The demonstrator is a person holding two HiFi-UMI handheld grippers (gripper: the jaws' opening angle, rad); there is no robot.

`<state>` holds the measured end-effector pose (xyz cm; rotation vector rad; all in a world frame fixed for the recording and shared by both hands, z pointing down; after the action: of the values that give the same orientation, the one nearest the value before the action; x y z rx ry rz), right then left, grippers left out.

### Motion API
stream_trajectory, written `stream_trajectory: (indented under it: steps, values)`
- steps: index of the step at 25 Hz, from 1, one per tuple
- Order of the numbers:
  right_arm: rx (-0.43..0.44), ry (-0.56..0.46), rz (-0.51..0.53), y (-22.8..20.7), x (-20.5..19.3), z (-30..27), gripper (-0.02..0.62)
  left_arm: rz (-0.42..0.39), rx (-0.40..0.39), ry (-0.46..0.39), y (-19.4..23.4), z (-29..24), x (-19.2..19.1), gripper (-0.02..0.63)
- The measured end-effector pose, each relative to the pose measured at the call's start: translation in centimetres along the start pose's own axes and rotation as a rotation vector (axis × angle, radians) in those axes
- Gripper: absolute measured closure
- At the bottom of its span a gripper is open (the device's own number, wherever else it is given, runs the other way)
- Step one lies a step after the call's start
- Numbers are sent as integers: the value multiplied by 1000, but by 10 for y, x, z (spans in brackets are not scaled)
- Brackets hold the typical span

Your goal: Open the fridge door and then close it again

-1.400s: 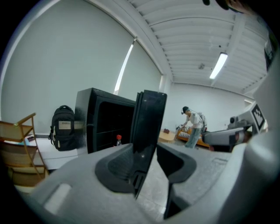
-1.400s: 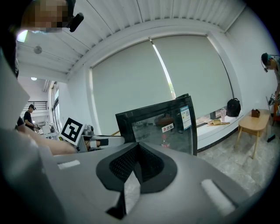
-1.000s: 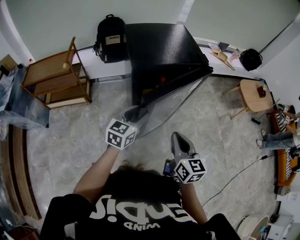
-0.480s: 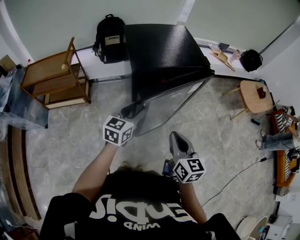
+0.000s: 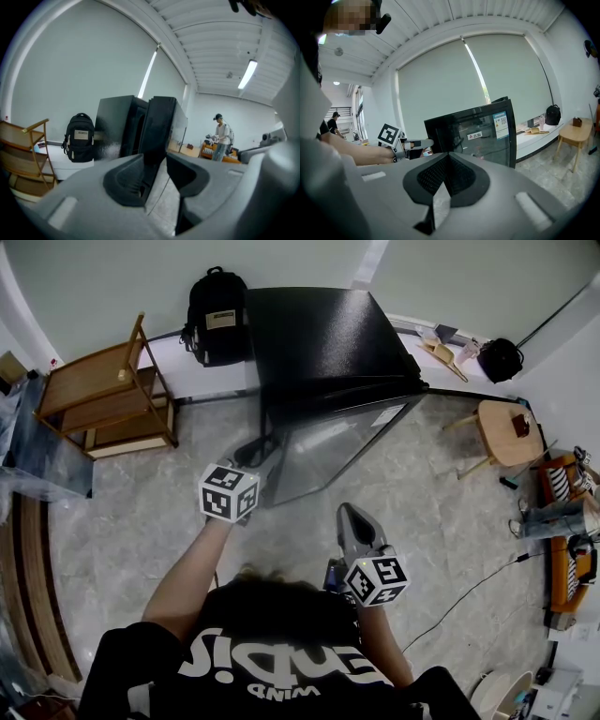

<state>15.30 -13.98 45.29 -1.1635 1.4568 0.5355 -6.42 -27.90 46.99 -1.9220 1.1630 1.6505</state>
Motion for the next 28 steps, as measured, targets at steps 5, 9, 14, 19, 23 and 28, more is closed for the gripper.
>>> stream_trajectory:
  steps: [5, 9, 14, 19, 23, 28]
  values:
    - [-3, 0, -1, -2, 0, -5, 598, -3, 11, -1, 11, -7, 4, 456]
    - [-5, -1, -2, -3, 2, -6, 598, -2, 17, 1, 17, -12, 7, 457]
    - [-8, 3, 2, -5, 3, -6, 598, 6, 28, -5, 24, -17, 10, 463]
    - [-15, 4, 2, -7, 4, -5, 598, 3, 41, -5, 30, -22, 13, 469]
    - [-19, 5, 2, -8, 3, -5, 598, -7, 43, -5, 31, -23, 12, 466]
    - [-19, 4, -1, -8, 4, -6, 597, -3, 42, -6, 30, -23, 13, 465]
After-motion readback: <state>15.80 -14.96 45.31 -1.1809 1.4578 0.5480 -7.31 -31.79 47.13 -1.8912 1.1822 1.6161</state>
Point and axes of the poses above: the fingertips, and each gripper's own axes: z backward along the fingers, y to its left, x out of its top, the point moved 7 cm from there along z, backward along the fingers
